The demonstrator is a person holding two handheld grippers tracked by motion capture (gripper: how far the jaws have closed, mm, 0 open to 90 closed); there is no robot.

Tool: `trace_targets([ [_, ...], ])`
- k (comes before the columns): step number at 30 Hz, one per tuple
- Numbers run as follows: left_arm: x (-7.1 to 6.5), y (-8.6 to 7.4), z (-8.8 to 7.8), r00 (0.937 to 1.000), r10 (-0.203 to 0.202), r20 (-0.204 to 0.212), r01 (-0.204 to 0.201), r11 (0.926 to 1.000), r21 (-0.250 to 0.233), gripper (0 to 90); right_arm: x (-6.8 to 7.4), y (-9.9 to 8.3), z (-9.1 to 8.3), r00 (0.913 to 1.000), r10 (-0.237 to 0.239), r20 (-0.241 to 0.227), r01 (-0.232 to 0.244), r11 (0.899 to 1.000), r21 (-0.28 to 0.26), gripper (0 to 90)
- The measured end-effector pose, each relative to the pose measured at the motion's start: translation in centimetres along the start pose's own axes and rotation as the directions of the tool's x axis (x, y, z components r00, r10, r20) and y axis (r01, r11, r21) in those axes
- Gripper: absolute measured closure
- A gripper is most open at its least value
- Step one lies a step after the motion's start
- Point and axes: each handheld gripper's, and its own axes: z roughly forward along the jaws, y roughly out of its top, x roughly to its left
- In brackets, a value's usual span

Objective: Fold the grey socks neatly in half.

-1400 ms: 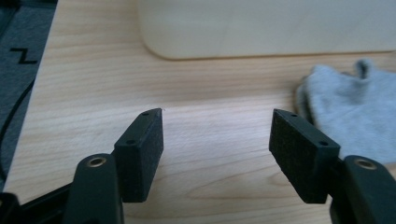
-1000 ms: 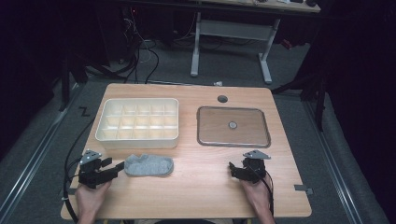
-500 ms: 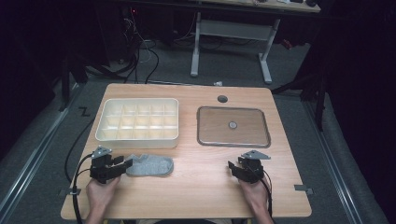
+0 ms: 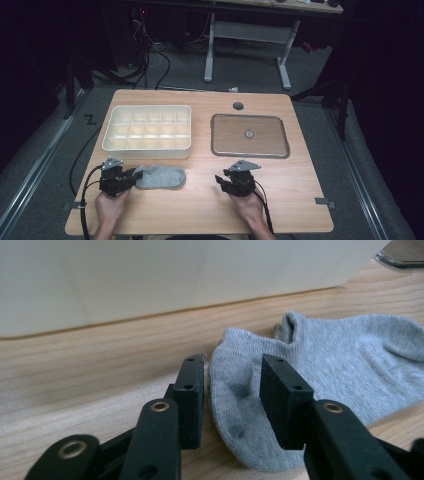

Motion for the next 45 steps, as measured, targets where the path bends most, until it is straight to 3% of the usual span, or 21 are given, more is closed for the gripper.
trace_targets([
  [4, -0.4, 0.0, 0.1, 0.9998, 0.013, -0.011, -0.013, 0.9999, 0.011, 66.9, 1.8, 1.1, 1.3, 0.9957, 0.015, -0.091, -0.014, 1.0, 0.006, 56.4],
  [11, -0.9, 0.0, 0.2, 0.9993, 0.02, -0.031, -0.019, 0.9996, 0.022, 69.8, 4.1, 2.4, 3.1, 0.989, -0.005, -0.148, 0.007, 1.0, 0.011, 54.3],
  [21, -1.3, -0.2, 0.4, 0.999, 0.014, -0.043, -0.013, 0.9995, 0.029, 74.8, 6.3, 3.6, 5.0, 0.9883, -0.017, -0.152, 0.019, 1.0, 0.01, 51.2],
  [30, -1.0, 0.2, 0.9, 0.9996, 0.002, -0.029, -0.001, 0.9995, 0.032, 78.1, 6.0, 3.6, 7.0, 0.9927, -0.022, -0.119, 0.031, 0.997, 0.073, 52.5],
  [32, -1.2, 0.2, 1.0, 0.9992, 0.012, -0.037, -0.011, 0.9997, 0.023, 79.3, 6.0, 3.5, 7.3, 0.9932, -0.035, -0.111, 0.044, 0.996, 0.082, 57.1],
  [33, -1.5, 0.1, 1.2, 0.9988, 0.018, -0.047, -0.017, 0.9997, 0.015, 80.1, 6.3, 3.4, 7.2, 0.9924, -0.077, -0.095, 0.085, 0.993, 0.082, 61.9],
  [34, -1.5, 0.1, 1.2, 0.9988, 0.018, -0.047, -0.017, 0.9997, 0.015, 80.6, 6.3, 3.4, 7.2, 0.9924, -0.077, -0.095, 0.085, 0.993, 0.082, 61.9],
  [35, -1.7, 0.1, 1.2, 0.9981, 0.026, -0.056, -0.026, 0.9996, 0.015, 81.1, 6.7, 3.2, 7.2, 0.9907, -0.111, -0.078, 0.117, 0.991, 0.069, 65.3],
  [40, -1.9, 0.0, 1.3, 0.9971, 0.044, -0.062, -0.043, 0.999, 0.014, 82.2, 6.9, 3.1, 7.2, 0.9901, -0.115, -0.08, 0.12, 0.991, 0.066, 72.9],
  [42, -2.0, 0.0, 1.3, 0.9964, 0.051, -0.067, -0.05, 0.9986, 0.016, 83.5, 7.0, 3.0, 7.2, 0.986, -0.141, -0.089, 0.146, 0.987, 0.059, 79.8],
  [45, -2.2, 0.0, 1.3, 0.9958, 0.054, -0.074, -0.053, 0.9985, 0.014, 84.6, 7.2, 3.0, 7.1, 0.9815, -0.176, -0.077, 0.18, 0.982, 0.055, 81.7],
])
